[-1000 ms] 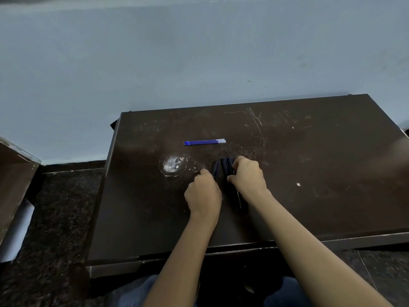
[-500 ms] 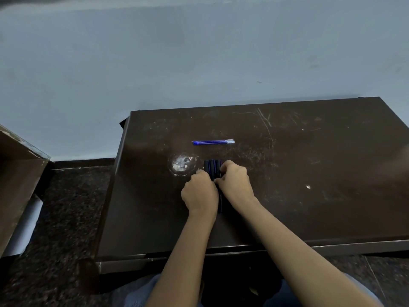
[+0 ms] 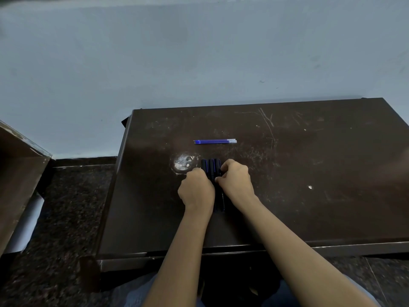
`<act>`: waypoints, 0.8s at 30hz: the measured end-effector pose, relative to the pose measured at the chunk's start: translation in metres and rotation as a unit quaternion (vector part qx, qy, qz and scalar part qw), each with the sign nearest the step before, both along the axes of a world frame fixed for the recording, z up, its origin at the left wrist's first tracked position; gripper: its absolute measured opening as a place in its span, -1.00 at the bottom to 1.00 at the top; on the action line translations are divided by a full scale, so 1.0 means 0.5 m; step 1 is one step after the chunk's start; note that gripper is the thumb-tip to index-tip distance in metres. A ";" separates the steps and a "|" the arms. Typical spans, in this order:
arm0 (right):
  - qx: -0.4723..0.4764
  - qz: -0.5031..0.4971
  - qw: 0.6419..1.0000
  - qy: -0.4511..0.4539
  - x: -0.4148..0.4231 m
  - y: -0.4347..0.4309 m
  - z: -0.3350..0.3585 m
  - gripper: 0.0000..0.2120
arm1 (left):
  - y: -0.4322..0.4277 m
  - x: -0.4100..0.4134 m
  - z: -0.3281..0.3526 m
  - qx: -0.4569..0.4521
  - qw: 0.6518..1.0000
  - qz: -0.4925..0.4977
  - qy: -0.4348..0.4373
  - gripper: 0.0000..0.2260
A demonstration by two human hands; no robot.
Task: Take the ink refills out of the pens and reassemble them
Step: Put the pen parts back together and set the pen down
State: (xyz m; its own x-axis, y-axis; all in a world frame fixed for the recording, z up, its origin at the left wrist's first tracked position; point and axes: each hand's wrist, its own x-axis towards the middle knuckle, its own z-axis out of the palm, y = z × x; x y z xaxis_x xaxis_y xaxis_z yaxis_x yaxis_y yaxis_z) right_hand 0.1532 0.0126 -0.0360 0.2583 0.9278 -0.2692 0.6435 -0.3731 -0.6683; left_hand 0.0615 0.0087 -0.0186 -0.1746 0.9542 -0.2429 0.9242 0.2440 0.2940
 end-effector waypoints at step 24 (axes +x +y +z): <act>0.014 -0.021 0.999 -0.024 0.031 0.011 -0.011 -0.77 | -0.001 0.000 0.010 0.002 1.000 0.021 -0.014 -0.70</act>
State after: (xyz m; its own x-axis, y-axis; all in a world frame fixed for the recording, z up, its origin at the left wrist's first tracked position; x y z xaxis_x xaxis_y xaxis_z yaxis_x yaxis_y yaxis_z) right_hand 0.1687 0.0182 -0.0415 0.3087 0.9231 -0.2292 0.6590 -0.3813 -0.6484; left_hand 0.0617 0.0081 -0.0136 -0.2077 0.9470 -0.2450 0.9042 0.2814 0.3212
